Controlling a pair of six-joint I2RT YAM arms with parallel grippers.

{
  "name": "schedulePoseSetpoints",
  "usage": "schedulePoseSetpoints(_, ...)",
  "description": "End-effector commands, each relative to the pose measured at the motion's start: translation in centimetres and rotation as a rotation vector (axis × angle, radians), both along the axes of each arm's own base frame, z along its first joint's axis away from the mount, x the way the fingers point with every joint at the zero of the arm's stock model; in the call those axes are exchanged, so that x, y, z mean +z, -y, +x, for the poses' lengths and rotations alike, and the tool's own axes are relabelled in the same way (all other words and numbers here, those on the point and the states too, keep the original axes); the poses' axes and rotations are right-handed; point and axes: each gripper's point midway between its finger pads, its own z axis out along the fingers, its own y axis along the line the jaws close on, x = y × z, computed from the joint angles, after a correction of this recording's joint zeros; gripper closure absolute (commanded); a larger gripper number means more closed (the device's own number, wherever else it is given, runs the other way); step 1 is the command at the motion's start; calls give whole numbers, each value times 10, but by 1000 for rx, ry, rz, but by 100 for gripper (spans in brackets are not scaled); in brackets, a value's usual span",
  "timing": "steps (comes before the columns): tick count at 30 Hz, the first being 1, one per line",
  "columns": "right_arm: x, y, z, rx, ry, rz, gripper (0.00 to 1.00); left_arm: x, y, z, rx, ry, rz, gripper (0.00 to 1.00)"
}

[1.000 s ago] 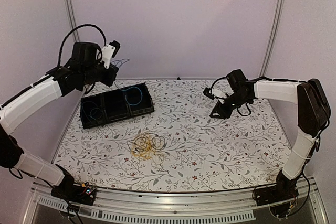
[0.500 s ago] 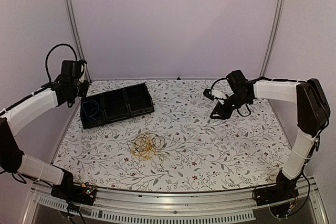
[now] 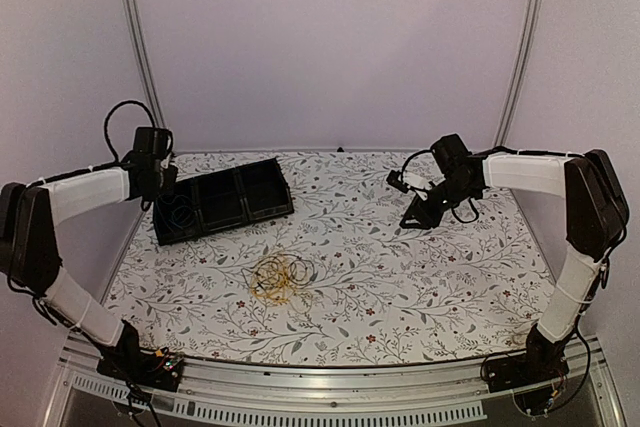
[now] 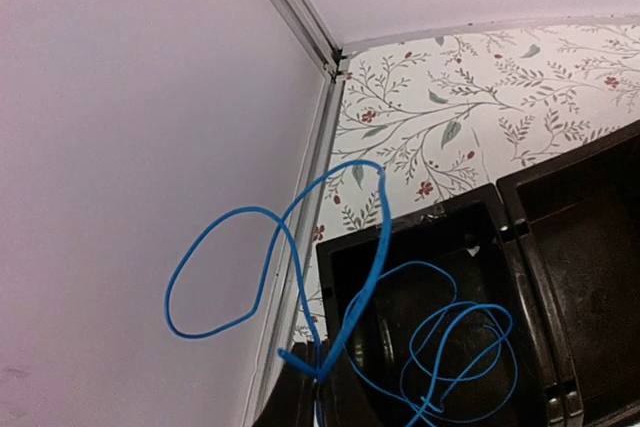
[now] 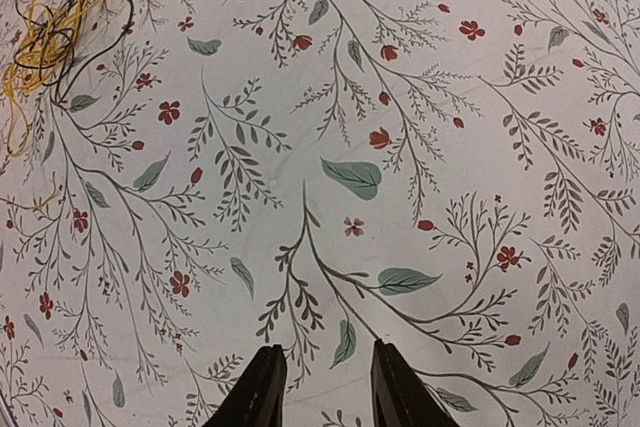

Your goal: Untangle the cables

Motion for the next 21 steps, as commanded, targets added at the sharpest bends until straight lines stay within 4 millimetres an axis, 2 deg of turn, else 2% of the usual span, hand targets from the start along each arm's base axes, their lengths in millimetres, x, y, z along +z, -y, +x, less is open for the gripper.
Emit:
schedulePoseSetpoints(1,8,-3,1,15,0,21,67,-32,8,11,-16,-30,-99,100)
schedulePoseSetpoints(14,8,-2,0,18,-2,19,67,-71,59,9,-173,-118,-387,100)
schedulePoseSetpoints(21,6,-2,0,18,-5,16,67,-95,58,-2,-104,-222,-446,100)
